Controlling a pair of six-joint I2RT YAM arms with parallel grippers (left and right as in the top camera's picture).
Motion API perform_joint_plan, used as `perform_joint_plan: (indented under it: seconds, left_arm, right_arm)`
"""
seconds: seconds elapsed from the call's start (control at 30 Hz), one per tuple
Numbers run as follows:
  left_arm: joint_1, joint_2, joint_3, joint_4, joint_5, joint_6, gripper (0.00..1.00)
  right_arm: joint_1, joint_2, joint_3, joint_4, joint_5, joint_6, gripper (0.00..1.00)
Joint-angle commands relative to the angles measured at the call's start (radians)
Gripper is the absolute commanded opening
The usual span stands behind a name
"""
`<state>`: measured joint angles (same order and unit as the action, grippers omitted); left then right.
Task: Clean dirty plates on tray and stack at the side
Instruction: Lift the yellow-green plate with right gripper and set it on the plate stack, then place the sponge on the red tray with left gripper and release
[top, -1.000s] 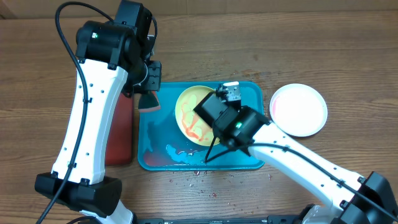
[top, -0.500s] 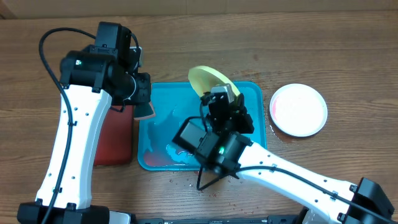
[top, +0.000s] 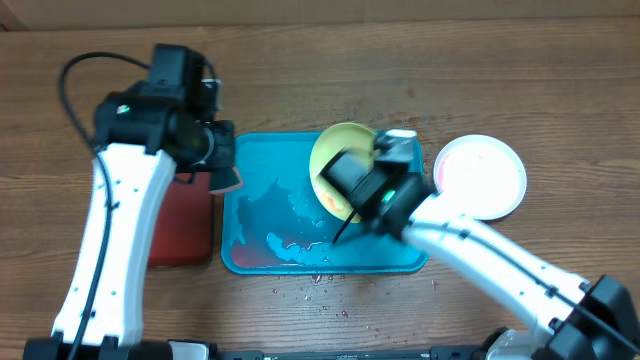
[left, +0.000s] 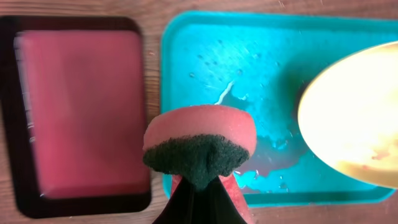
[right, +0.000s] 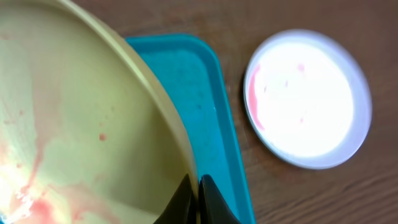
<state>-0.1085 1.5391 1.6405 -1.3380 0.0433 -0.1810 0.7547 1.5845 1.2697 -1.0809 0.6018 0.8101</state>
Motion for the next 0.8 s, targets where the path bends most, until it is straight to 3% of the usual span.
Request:
perform_joint_plan:
  seconds: [0.0,0.1,0.33,0.47,0.67,0.77]
  left_arm:
    - [0.066,-0.085,0.004,-0.009,-0.060,0.002,0.04]
    - [0.109,-0.092,0.003,-0.041,-0.119,0.006,0.04]
    - [0.143,-0.088,-0.047,-0.014,-0.132,0.006,0.04]
    - [0.155,-0.088,-0.108,0.016,-0.132,0.006,0.04]
    - [0.155,-0.088,-0.185,0.054,-0.132,0.005,0.04]
    - [0.156,-0.088,-0.198,0.067,-0.132,0.005,0.04]
  right_arm:
    - [-0.239,-0.016,0.019,0.029,-0.409,-0.107,0.04]
    - [-0.497,-0.016,0.019,0.051,-0.609,-0.220,0.04]
    - [-0.917,-0.013,-0.029,0.062,-0.678,-0.341,0.04]
    - [-1.037,-0.012,-0.103,0.122,-0.671,-0.370,0.04]
    - [-1.074,-0.011,-0.220,0.219,-0.608,-0.362,0.04]
    - [-1.074,-0.011,-0.250,0.254,-0.607,-0.362,0.13]
